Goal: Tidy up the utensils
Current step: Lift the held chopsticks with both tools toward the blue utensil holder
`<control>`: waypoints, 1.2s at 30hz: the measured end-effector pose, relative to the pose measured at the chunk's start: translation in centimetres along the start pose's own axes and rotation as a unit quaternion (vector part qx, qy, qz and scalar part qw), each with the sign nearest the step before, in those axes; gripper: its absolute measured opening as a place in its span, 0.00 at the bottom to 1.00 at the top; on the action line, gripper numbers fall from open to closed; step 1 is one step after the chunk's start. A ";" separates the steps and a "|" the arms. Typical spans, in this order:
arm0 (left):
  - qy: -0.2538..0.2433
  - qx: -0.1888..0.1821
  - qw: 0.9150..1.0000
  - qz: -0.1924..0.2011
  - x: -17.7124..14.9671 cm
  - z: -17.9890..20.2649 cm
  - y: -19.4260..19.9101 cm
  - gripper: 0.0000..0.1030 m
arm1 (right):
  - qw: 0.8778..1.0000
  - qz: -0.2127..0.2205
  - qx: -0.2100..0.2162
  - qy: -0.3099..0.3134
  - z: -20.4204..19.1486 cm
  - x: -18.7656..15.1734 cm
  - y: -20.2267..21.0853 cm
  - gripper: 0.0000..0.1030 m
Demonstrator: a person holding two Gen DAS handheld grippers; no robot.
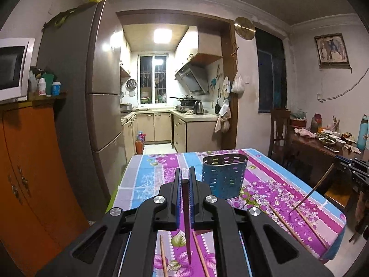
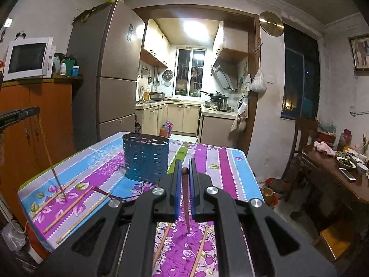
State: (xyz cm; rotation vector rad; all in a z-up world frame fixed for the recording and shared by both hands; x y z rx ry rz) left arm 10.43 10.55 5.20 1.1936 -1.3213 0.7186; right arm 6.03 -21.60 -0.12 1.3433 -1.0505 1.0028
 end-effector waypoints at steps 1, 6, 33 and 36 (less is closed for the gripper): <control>0.000 -0.001 1.000 0.003 0.3 0.1 0.1 0.07 | 1.000 0.001 0.000 0.001 0.0 0.1 0.1 0.05; -0.004 -0.004 1.000 0.006 0.6 0.3 0.3 0.07 | 1.000 0.004 0.009 0.001 -0.3 0.5 0.5 0.05; -0.017 -0.023 0.999 0.044 5.3 2.9 -3.4 0.07 | 0.996 0.031 0.084 -0.008 -4.3 6.0 -2.5 0.05; -0.013 -0.029 0.998 0.056 7.0 3.5 -4.7 0.07 | 0.995 0.046 0.088 -0.008 -4.8 7.8 -3.8 0.05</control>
Point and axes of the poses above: each gripper's, at about its wrist camera, not at the fingertips, and y roughly against the way its jaws point, z to its right, x to its top, the point moved 5 cm from there along -y, roughly the way its jaws point, and after that the axes turned 8 degrees about -y, right-handed, at the moved point
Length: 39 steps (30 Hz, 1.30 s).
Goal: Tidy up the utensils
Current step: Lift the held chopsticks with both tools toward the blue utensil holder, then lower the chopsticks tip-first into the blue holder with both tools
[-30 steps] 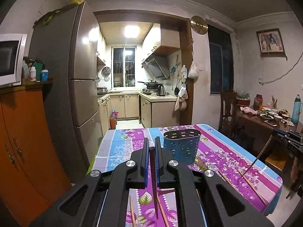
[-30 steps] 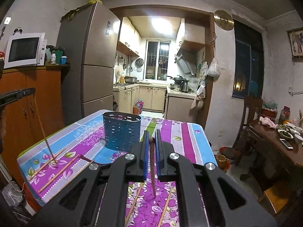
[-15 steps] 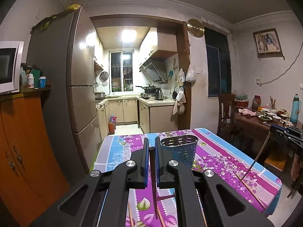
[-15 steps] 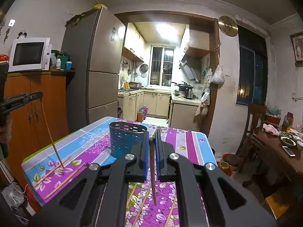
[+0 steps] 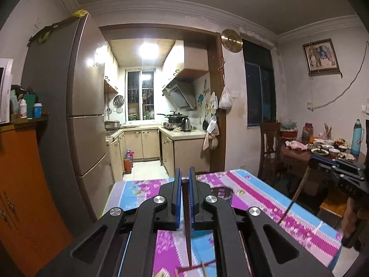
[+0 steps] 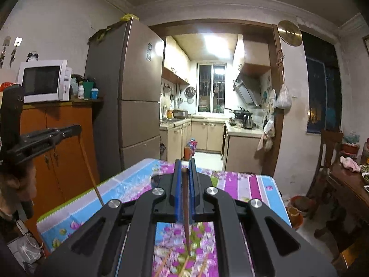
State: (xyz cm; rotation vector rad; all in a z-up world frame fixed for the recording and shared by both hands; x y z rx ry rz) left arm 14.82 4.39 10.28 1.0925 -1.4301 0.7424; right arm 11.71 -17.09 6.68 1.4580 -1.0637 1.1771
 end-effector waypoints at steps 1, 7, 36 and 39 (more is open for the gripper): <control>0.001 0.000 1.000 0.006 0.6 0.1 -0.4 0.07 | 1.000 0.005 0.001 0.000 0.0 0.5 -0.4 0.05; 0.004 0.002 0.999 0.051 5.4 0.4 -2.9 0.07 | 0.999 0.047 0.015 -0.007 -0.7 4.5 -2.8 0.05; 0.031 0.028 0.999 0.027 -1.6 1.2 -20.0 0.07 | 0.998 0.007 -0.004 -0.056 1.6 -1.6 -18.1 0.05; 0.048 0.035 0.998 0.032 -1.4 0.1 -18.6 0.15 | 0.998 0.006 -0.003 -0.060 1.5 -2.0 -17.3 0.13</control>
Point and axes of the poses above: each gripper's, at about its wrist camera, not at the fingertips, and y roughly against the way its jaws point, z to its right, x to its top, the point moved 5 cm from there along -y, roughly the way its jaws point, and after that the axes turned 8 degrees about -y, right-handed, at the moved point
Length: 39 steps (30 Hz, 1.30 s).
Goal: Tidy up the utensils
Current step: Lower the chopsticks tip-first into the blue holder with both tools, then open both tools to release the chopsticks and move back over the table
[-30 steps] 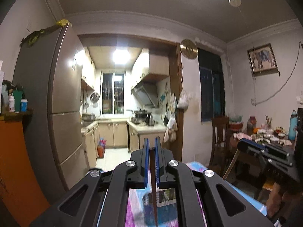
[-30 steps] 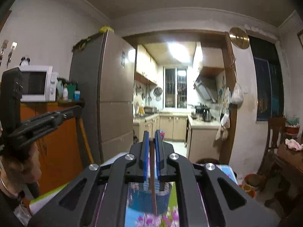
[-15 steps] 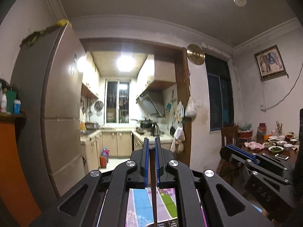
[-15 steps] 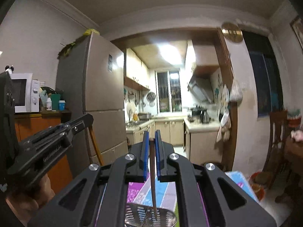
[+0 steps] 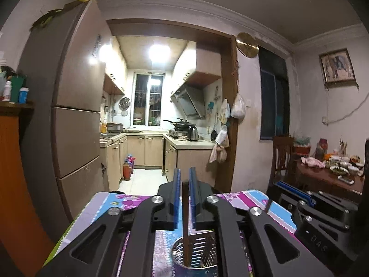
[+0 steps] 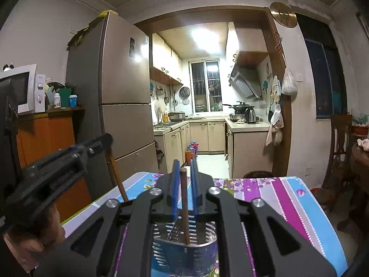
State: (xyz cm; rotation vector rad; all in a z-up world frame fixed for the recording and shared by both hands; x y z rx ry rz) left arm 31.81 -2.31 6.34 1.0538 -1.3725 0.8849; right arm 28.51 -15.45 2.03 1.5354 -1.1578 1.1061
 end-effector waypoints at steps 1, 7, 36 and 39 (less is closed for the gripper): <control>0.007 0.000 1.000 0.004 0.0 -0.2 0.4 0.17 | 1.000 0.004 -0.001 -0.001 0.0 0.1 0.5 0.14; 0.002 0.011 1.000 0.014 0.9 -1.3 3.6 0.17 | 1.000 0.017 -0.007 -0.004 0.3 1.0 2.6 0.17; -0.094 0.017 0.975 -0.200 -20.9 -0.2 33.1 0.43 | 0.978 -0.115 -0.169 -0.041 7.2 -16.7 31.1 0.60; -0.081 0.015 0.971 -0.224 -22.8 0.7 33.6 0.43 | 0.975 -0.149 -0.162 -0.036 6.6 -19.1 31.1 0.60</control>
Point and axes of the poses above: each gripper's, at about its wrist camera, not at the fingertips, and y roughly against the way its jaws point, z to its right, x to its top, the point moved 5 cm from there along -y, roughly the way its jaws point, and after that the axes turned 8 degrees about -y, right-handed, at the moved point
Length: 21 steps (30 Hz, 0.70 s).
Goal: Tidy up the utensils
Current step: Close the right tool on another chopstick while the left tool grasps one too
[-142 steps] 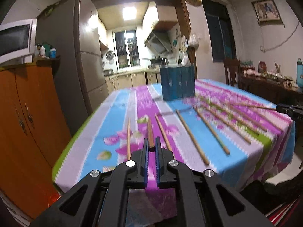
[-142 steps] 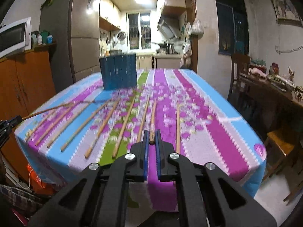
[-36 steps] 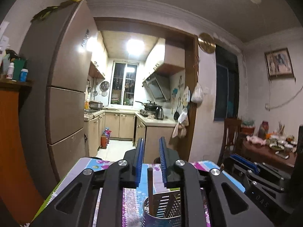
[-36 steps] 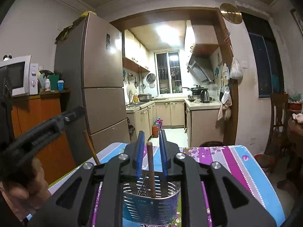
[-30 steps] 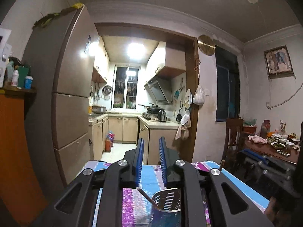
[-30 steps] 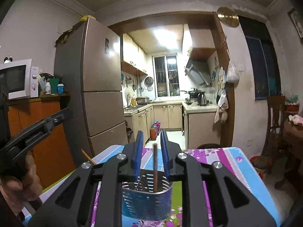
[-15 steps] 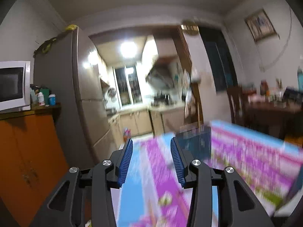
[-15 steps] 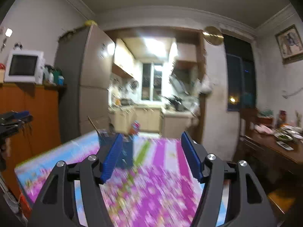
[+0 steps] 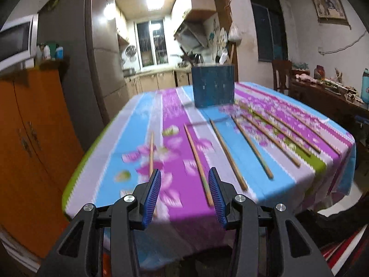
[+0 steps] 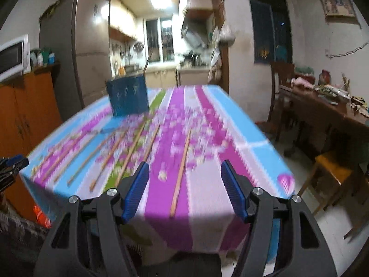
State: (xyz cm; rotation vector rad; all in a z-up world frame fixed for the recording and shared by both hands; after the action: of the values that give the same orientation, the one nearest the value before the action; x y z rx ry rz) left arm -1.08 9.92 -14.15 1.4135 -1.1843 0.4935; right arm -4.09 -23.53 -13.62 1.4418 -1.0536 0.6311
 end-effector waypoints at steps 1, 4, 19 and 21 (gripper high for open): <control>-0.004 0.000 1.000 -0.007 -0.4 0.4 -0.1 0.43 | 1.000 -0.006 0.002 0.006 -0.2 -0.8 0.0 0.59; -0.014 -0.034 0.999 -0.029 -1.6 2.0 -0.1 0.41 | 0.999 -0.027 0.012 0.035 -1.6 -2.8 -0.2 0.51; 0.012 -0.027 0.999 -0.037 -1.9 0.3 -0.6 0.36 | 0.996 -0.051 0.061 0.042 -3.3 -4.0 -0.8 0.38; 0.002 -0.039 0.999 -0.028 -1.3 1.0 -0.6 0.36 | 0.996 -0.050 0.062 0.046 -3.5 -3.9 -0.9 0.38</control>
State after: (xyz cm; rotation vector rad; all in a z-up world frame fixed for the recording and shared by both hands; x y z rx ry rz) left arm -1.41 9.40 -15.77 1.3738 -1.1466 0.4065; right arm -4.39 -19.24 -16.79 1.5471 -0.8779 0.6949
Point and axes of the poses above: each gripper's, at about its wrist camera, not at the fingertips, and y roughly against the way its jaws point, z to its right, x to its top, the point moved 5 cm from there along -y, roughly the way its jaws point, and after that the axes turned 8 degrees about -y, right-handed, at the moved point
